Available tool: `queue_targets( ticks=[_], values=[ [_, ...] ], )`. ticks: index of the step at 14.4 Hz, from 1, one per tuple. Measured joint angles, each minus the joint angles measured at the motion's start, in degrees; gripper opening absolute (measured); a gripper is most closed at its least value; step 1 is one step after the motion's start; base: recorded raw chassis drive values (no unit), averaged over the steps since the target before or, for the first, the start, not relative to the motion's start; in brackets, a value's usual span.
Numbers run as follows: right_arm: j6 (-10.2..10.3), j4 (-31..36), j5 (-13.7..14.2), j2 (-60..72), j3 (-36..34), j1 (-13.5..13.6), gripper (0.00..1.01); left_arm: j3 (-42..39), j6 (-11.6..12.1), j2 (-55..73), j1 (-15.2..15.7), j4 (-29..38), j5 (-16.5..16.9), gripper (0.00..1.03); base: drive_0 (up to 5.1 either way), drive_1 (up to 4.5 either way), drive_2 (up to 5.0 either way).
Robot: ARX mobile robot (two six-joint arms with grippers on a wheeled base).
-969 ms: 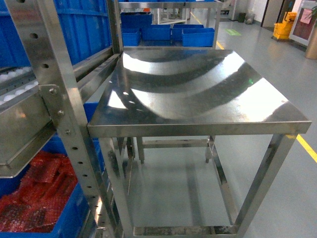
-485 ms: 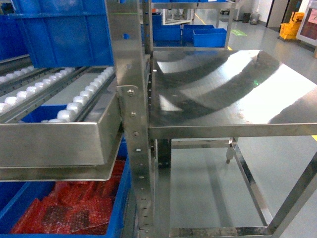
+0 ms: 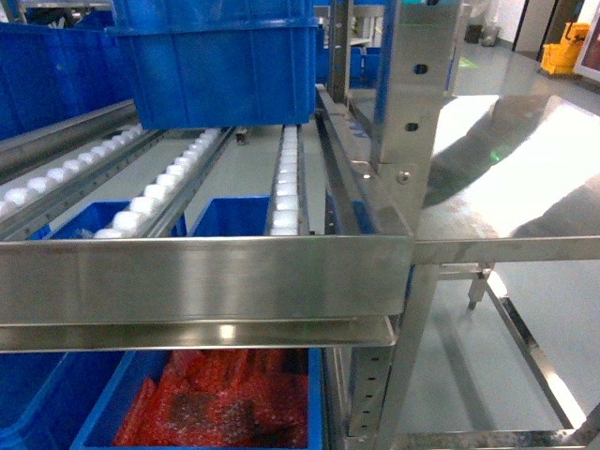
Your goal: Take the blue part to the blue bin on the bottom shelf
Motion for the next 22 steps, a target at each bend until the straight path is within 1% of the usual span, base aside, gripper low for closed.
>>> queue_targets(
  ticks=[17,19,22],
  values=[
    [0.0,-0.1,0.0,0.0,0.0,0.0,0.98,0.0,0.0,0.0,0.1,0.0,0.0,0.43,-4.9,2.53,2.5],
    [0.0,0.2,-0.3,0.0,0.0,0.0,0.98,0.0,0.0,0.1,0.3,-0.2,-0.7,0.43,-4.9,2.53,2.5],
    [0.0,0.0,-0.2,0.0,0.0,0.0,0.98,0.0,0.0,0.0,0.0,-0.1,0.0,0.43,-4.9,2.53,2.5]
  ],
)
